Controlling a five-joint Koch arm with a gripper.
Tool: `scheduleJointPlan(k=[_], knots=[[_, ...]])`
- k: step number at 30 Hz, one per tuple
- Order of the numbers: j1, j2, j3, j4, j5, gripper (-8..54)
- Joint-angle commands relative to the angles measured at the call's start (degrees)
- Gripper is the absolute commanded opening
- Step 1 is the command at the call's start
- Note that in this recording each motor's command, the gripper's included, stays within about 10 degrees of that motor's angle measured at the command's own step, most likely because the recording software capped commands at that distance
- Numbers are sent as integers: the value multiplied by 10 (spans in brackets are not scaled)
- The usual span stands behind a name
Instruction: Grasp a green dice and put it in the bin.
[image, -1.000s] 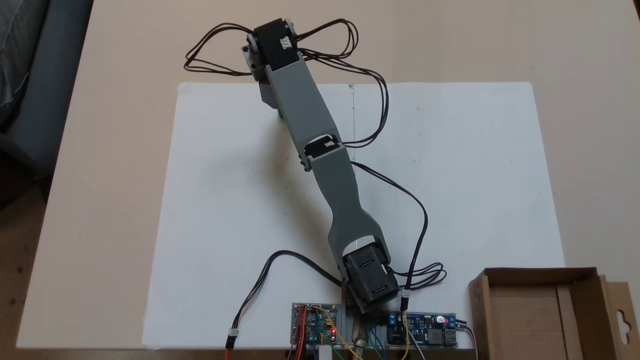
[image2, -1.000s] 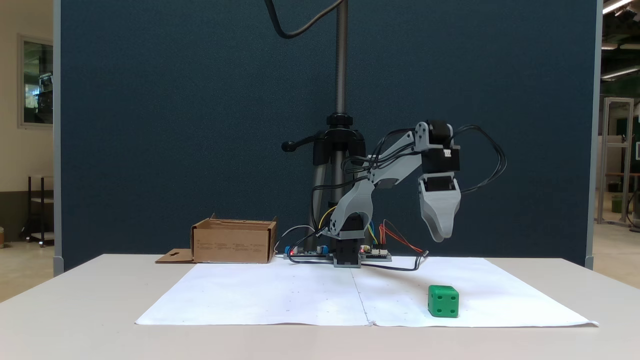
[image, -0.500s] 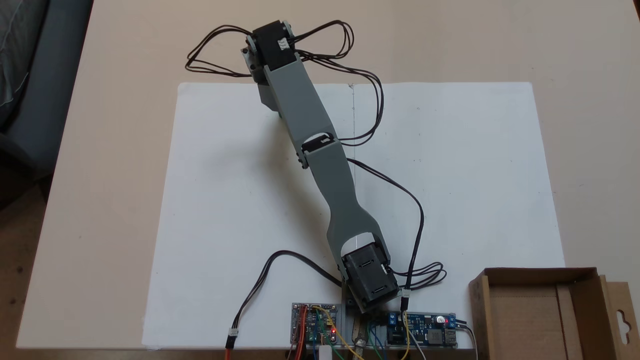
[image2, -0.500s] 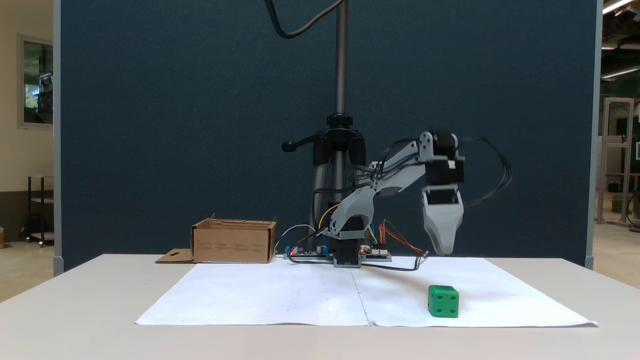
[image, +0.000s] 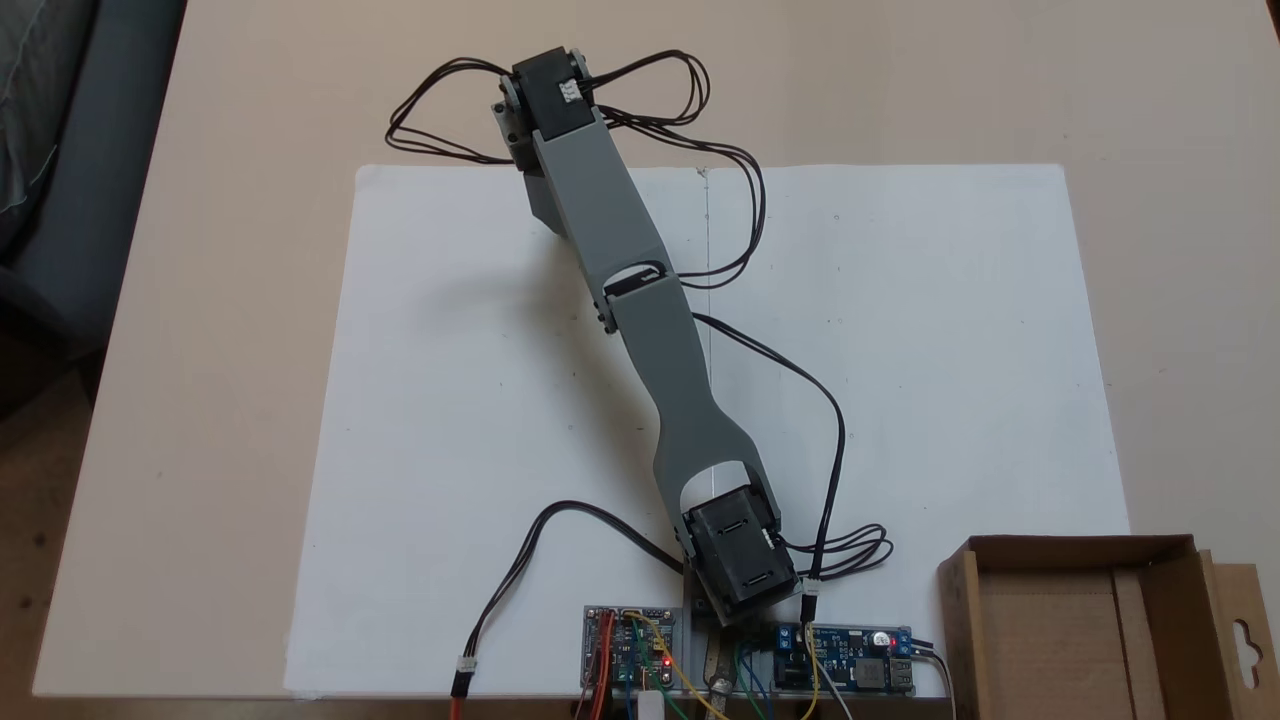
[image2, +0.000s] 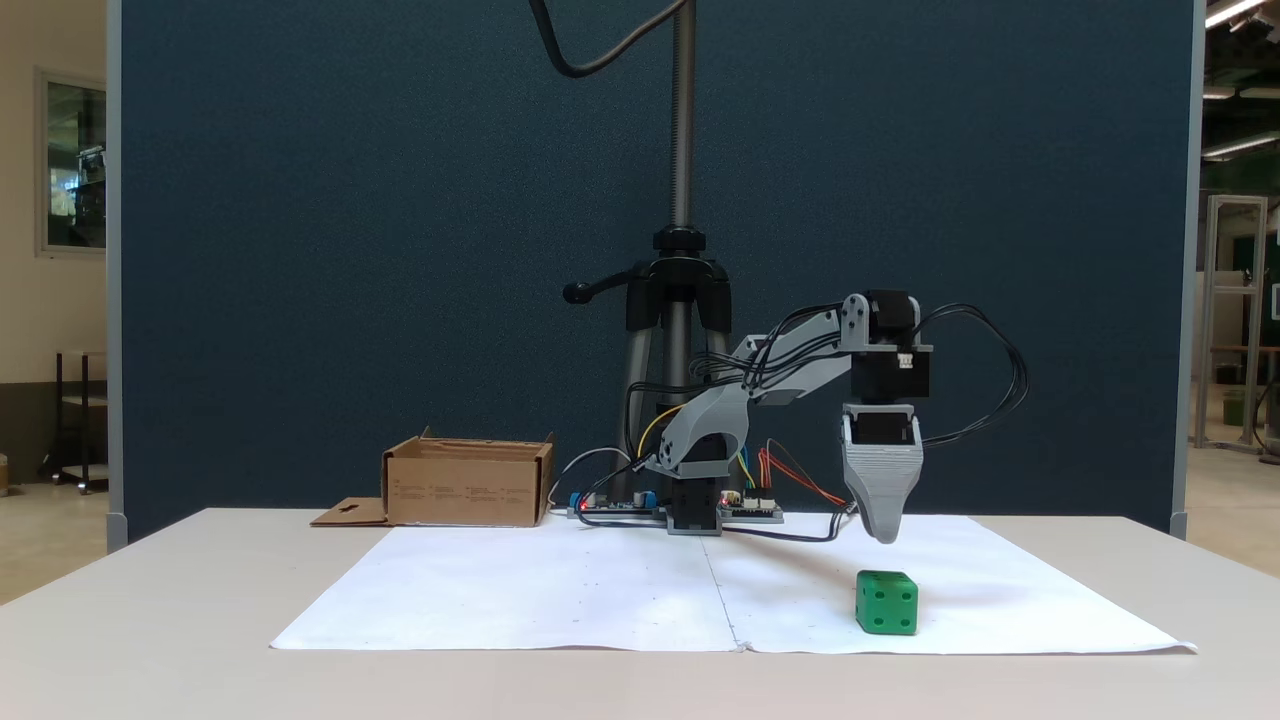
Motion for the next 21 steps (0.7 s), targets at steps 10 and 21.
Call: scheduleJointPlan(k=[10,21], knots=[[-5,6,-28,-12,38,434],[-5,5,-28,-43,37,434]])
